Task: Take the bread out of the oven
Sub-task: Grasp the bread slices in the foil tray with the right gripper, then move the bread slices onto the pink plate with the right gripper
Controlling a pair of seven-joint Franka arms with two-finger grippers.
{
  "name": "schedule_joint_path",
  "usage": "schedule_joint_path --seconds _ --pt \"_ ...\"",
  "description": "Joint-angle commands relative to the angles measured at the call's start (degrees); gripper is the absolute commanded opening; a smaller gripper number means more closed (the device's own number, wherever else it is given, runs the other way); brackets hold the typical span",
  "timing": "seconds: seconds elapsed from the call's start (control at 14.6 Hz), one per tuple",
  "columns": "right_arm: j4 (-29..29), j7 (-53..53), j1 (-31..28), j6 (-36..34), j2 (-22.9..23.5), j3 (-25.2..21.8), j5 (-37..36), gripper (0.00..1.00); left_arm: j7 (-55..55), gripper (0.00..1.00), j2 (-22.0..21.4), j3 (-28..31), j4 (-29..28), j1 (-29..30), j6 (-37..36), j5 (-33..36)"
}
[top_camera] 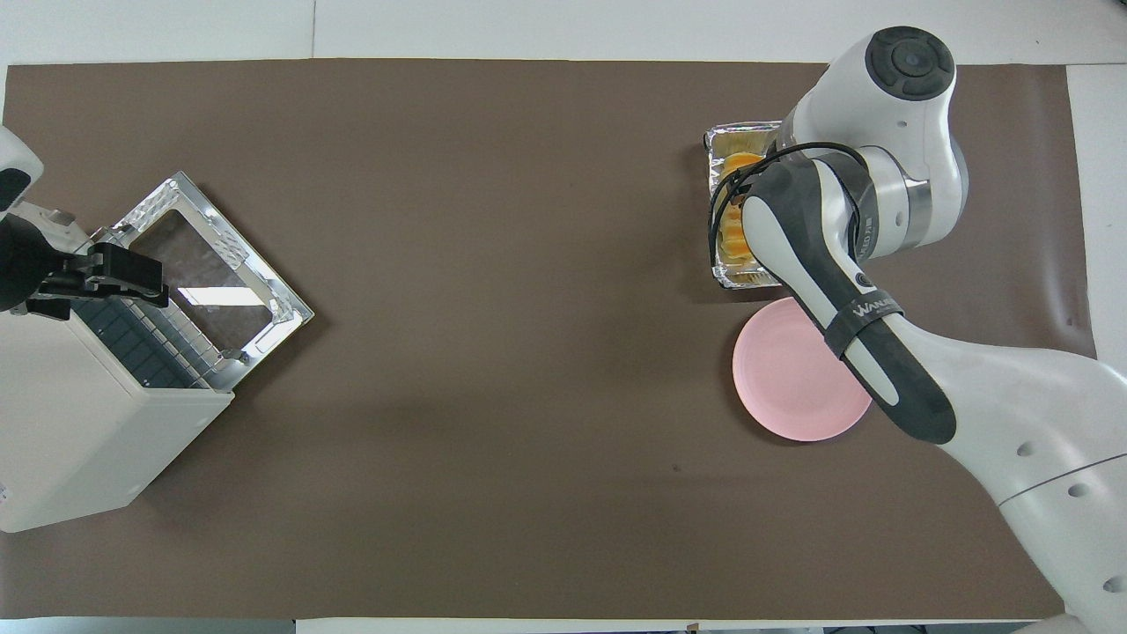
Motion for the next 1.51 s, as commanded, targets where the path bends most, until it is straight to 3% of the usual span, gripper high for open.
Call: schedule_joint_path --seconds 0.0,0.14,0.21,0.27,0.34,0.41,0.62,0.75,1.1,1.23,1.44 --pt "-4.15 1.16 -0.16 4.58 -0.33 0.11 -1.16 0.81 0.62 1.00 -0.93 -0.33 -0.28 0.37 -0.37 0.55" --pt "-7.49 1.08 -0.07 7.92 -1.30 0.11 -1.60 0.77 0.71 1.00 -0.93 -0.24 -0.28 0.46 -0.55 0.55" --pt "-7.85 1.16 -0.07 8.11 -1.39 0.11 -1.60 0.67 0.71 1.00 -0.93 -0.24 -0.28 0.46 -0.29 0.55" --pt "-7.85 1.77 -0.07 8.11 -1.39 0.11 -1.60 0.46 0.71 1.00 -0.84 -0.24 -0.28 0.46 0.06 0.55" --pt "-7.85 2.47 -0.07 7.93 -1.39 0.20 -1.60 0.11 0.71 1.00 -0.93 -0.33 -0.28 0.46 -0.28 0.55" --pt "-7.77 2.57 -0.15 7.84 -1.39 0.20 -1.60 0.00 0.71 1.00 -0.93 -0.24 -0.28 0.46 -0.37 0.55" --pt "-6.80 2.22 -0.33 5.83 -1.48 0.20 -1.60 0.00 0.71 1.00 -0.93 -0.24 -0.28 0.37 -0.29 0.55" --pt "-4.00 1.87 -0.42 -0.03 -2.00 0.20 -1.60 0.00 0.71 1.00 -0.93 -0.33 -0.28 0.37 -0.20 0.55" --pt "-3.98 1.25 -0.24 -12.61 -10.94 0.37 -0.55 0.00 0.54 1.00 -1.02 -0.41 -0.19 0.20 -0.46 0.55" --pt "-8.70 1.69 -0.24 -15.96 -16.65 0.46 0.15 0.00 0.54 1.00 -1.02 -0.50 -0.19 0.20 -0.46 0.55" --pt "-23.01 1.78 0.19 -12.83 -27.11 0.46 3.32 0.00 0.54 1.00 -1.02 -0.50 -0.19 0.20 -0.46 0.55"
